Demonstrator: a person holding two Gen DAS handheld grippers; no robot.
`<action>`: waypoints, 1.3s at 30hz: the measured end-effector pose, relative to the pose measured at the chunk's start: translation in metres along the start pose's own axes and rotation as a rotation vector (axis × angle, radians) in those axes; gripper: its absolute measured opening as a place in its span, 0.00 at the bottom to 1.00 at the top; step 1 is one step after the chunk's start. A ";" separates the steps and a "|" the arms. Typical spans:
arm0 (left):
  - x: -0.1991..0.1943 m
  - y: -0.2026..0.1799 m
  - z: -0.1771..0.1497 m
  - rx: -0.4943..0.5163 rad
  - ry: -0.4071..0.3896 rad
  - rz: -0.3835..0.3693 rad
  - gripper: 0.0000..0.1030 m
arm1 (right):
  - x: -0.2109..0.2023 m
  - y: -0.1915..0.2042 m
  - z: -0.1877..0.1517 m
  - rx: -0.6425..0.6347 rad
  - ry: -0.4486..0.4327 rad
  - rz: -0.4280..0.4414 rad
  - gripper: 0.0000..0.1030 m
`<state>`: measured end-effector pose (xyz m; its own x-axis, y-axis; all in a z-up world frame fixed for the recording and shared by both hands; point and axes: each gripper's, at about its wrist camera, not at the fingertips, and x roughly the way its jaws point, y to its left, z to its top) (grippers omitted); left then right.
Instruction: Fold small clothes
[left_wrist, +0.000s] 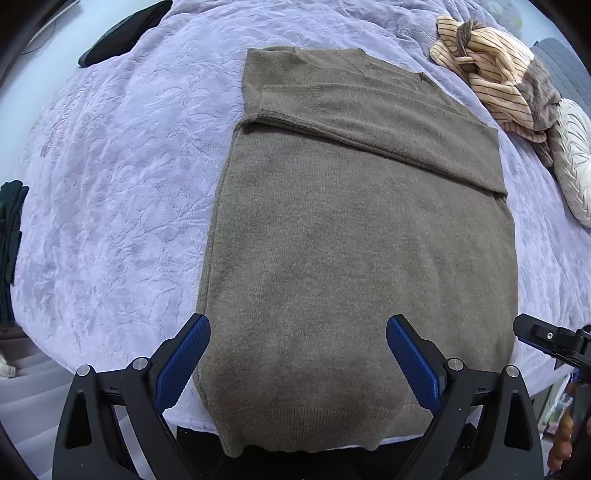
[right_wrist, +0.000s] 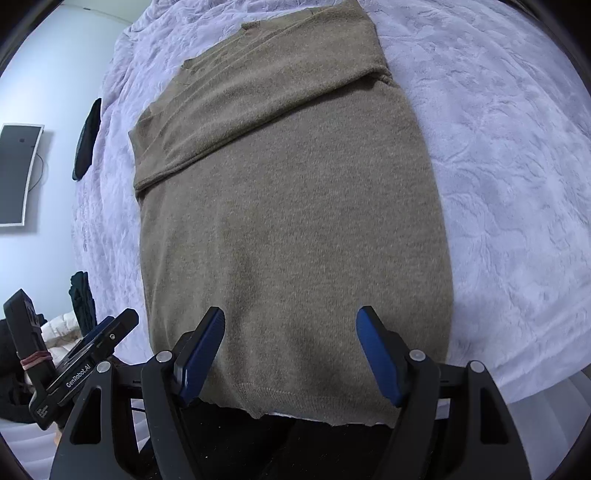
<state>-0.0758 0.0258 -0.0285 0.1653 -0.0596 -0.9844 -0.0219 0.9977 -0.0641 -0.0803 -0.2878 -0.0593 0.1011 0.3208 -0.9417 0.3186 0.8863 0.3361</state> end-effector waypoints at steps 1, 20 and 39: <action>0.000 0.004 -0.003 0.002 0.001 -0.004 0.94 | 0.002 0.002 -0.005 0.001 0.003 -0.005 0.75; 0.022 0.080 -0.074 0.006 0.069 -0.087 0.94 | 0.041 0.029 -0.089 0.010 0.044 -0.065 0.75; 0.050 0.074 -0.088 0.051 0.126 -0.174 0.94 | 0.011 -0.039 -0.131 0.183 -0.074 -0.106 0.75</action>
<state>-0.1556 0.0939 -0.0967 0.0375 -0.2310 -0.9722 0.0463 0.9723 -0.2292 -0.2147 -0.2753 -0.0811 0.1247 0.1979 -0.9723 0.4959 0.8363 0.2339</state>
